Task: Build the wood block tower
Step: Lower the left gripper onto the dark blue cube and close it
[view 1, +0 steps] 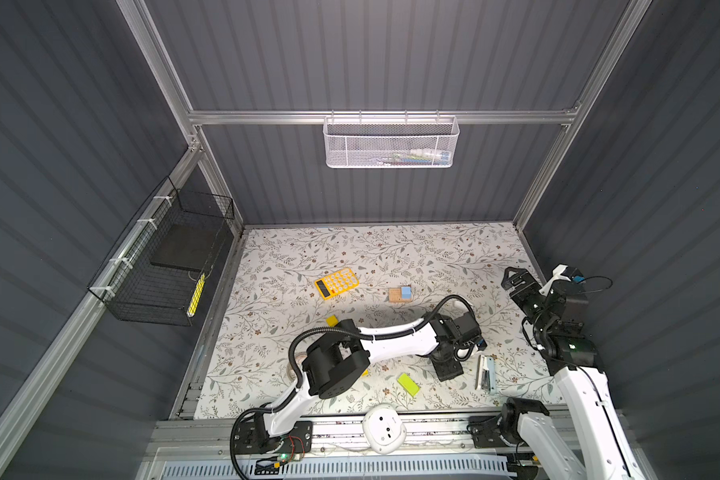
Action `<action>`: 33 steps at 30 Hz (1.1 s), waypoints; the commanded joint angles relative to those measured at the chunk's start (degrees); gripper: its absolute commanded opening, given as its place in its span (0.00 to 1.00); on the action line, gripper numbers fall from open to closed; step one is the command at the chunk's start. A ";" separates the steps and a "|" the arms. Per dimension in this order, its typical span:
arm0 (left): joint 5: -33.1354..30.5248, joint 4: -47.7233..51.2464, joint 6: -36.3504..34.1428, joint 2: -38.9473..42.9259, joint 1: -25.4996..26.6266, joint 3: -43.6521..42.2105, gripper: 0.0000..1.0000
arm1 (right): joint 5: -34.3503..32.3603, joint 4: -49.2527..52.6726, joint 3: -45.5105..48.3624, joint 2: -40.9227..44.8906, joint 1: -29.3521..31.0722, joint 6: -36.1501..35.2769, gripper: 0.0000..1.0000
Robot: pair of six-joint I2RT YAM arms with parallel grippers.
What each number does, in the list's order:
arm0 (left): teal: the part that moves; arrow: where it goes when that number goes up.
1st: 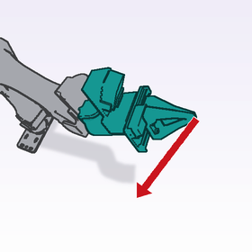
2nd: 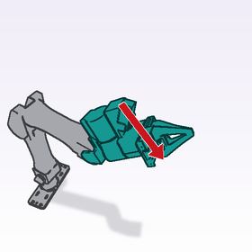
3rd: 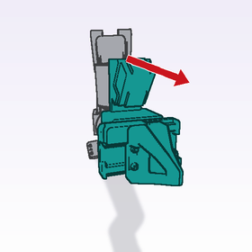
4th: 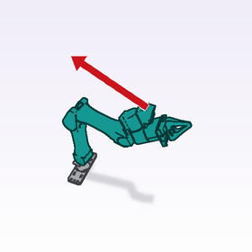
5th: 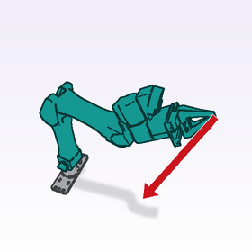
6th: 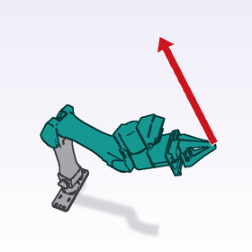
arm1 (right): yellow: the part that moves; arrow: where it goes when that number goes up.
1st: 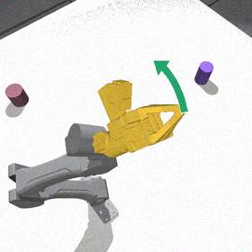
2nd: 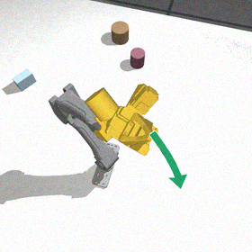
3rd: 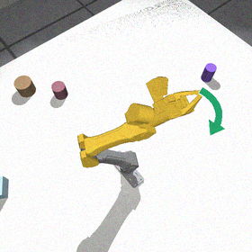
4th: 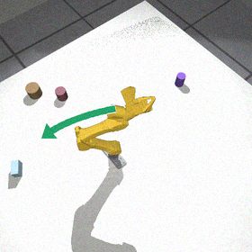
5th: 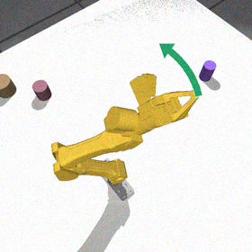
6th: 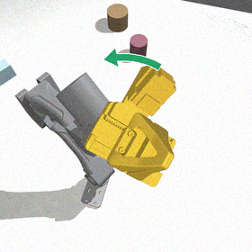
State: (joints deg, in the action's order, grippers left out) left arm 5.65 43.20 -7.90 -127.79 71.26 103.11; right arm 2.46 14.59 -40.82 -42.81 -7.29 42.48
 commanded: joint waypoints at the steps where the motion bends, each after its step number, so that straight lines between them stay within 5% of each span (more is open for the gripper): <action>1: 0.20 -0.52 0.86 -1.05 -0.23 1.57 0.60 | 0.49 -0.94 0.65 0.00 -0.36 0.41 0.99; 33: -3.27 -1.10 3.12 -1.98 -0.17 1.68 0.44 | 1.40 -1.43 0.82 -0.83 -0.71 0.81 0.99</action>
State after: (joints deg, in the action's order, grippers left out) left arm 2.72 41.08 -5.37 -129.16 71.26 103.90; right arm 3.51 14.11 -40.73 -43.62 -7.84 43.09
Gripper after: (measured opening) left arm 0.450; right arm 0.990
